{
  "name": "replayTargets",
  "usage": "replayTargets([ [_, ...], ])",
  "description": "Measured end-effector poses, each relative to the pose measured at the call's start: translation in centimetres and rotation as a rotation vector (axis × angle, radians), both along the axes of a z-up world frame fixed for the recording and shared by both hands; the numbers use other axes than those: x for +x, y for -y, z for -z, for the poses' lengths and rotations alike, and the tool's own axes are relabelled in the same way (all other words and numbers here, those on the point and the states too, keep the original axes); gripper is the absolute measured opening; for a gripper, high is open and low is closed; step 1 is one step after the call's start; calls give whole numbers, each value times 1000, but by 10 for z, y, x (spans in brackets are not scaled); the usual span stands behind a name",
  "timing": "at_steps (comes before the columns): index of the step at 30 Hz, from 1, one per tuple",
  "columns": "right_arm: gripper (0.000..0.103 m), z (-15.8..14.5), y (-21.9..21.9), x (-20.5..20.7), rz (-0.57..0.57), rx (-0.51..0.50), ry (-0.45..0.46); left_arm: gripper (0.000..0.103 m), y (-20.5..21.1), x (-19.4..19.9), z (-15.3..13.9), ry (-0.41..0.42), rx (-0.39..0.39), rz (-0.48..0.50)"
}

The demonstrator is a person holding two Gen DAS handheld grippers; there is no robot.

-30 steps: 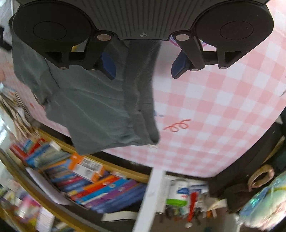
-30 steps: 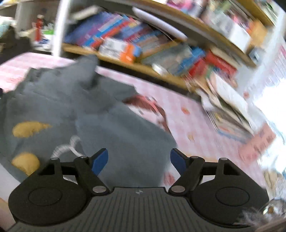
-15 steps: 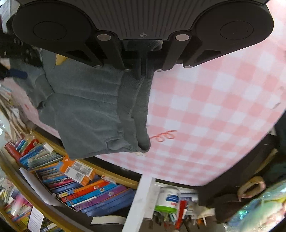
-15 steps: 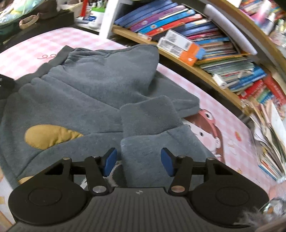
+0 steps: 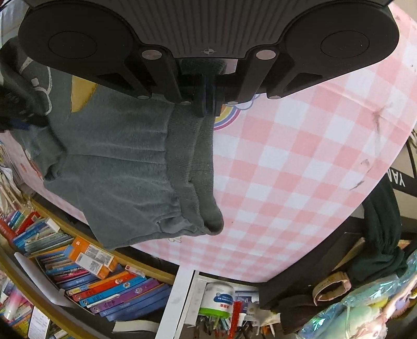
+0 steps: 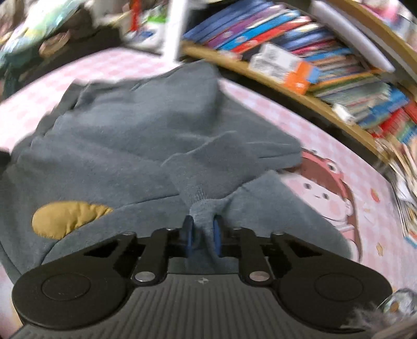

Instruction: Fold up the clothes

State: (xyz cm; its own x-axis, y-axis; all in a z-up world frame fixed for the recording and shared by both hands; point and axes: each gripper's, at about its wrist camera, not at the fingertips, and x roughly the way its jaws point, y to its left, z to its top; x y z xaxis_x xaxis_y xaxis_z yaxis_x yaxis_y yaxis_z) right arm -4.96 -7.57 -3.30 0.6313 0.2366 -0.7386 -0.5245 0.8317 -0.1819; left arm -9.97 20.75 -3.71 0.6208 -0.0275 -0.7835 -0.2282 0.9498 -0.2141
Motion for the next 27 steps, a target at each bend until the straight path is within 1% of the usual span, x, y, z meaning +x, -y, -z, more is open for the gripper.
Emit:
replayTargets([
  [5,12,-37,65,-5,200,125,82,5,2,-1,0,2,8,-11],
  [8,12,-53,126,-13,384,168,120,6,3,-3,0,4,6,-22],
  [11,12,-50,186,-26,575,143,120,8,3,-4,1,10,2,-42],
  [13,12,-36,220,-33,681,120,81,8,3,-4,1,11,4,-52],
  [14,12,-29,230,-36,713,125,57,8,4,-4,1,10,5,-54],
  [18,11,-2,269,-47,834,145,-37,8,5,-2,0,1,13,-60],
  [22,11,11,277,-52,850,151,-67,9,6,-4,0,-5,8,-79],
  [25,11,11,279,-51,848,155,-77,9,5,-6,0,-7,-6,-95],
  [26,13,11,282,-51,856,166,-81,13,5,-7,-1,-7,-9,-104],
  [27,23,11,284,-49,866,182,-85,16,4,-9,-2,2,-19,-109],
])
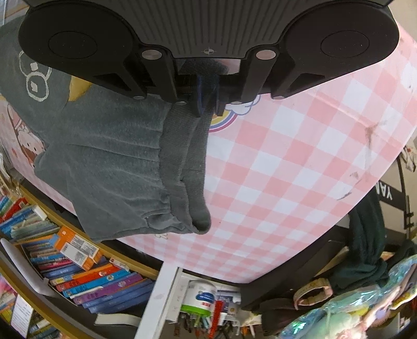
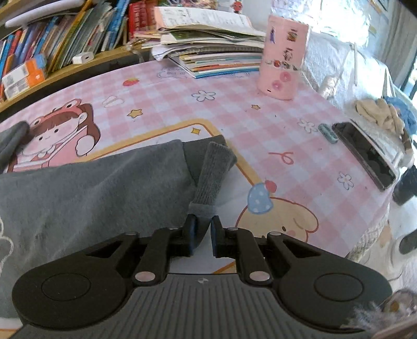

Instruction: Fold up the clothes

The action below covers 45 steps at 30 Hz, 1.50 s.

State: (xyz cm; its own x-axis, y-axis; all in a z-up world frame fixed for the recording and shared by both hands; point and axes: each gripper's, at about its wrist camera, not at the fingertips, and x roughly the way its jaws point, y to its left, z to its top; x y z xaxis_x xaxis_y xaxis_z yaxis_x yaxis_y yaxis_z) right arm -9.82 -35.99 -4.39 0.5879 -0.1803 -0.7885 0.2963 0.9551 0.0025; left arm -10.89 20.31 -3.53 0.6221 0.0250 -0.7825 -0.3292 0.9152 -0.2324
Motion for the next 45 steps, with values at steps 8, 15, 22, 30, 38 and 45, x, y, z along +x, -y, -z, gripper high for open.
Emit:
replayTargets([
  [8,46,4,28,16,101,246,7,32,0,-16,-11,120,-55,-45],
  [15,11,-42,8,11,-66,207,178,32,3,-11,-6,68,-38,-49],
  [22,12,-32,21,-7,-20,84,104,33,-1,-7,-6,74,-47,-67],
  [30,43,-11,2,-1,1,-164,44,43,3,-8,-7,66,-17,-47],
  [38,52,-23,-61,25,-381,-50,119,59,12,-6,-4,67,-17,-23],
  [45,51,5,-125,37,-576,-27,2,56,31,10,5,-3,92,52],
])
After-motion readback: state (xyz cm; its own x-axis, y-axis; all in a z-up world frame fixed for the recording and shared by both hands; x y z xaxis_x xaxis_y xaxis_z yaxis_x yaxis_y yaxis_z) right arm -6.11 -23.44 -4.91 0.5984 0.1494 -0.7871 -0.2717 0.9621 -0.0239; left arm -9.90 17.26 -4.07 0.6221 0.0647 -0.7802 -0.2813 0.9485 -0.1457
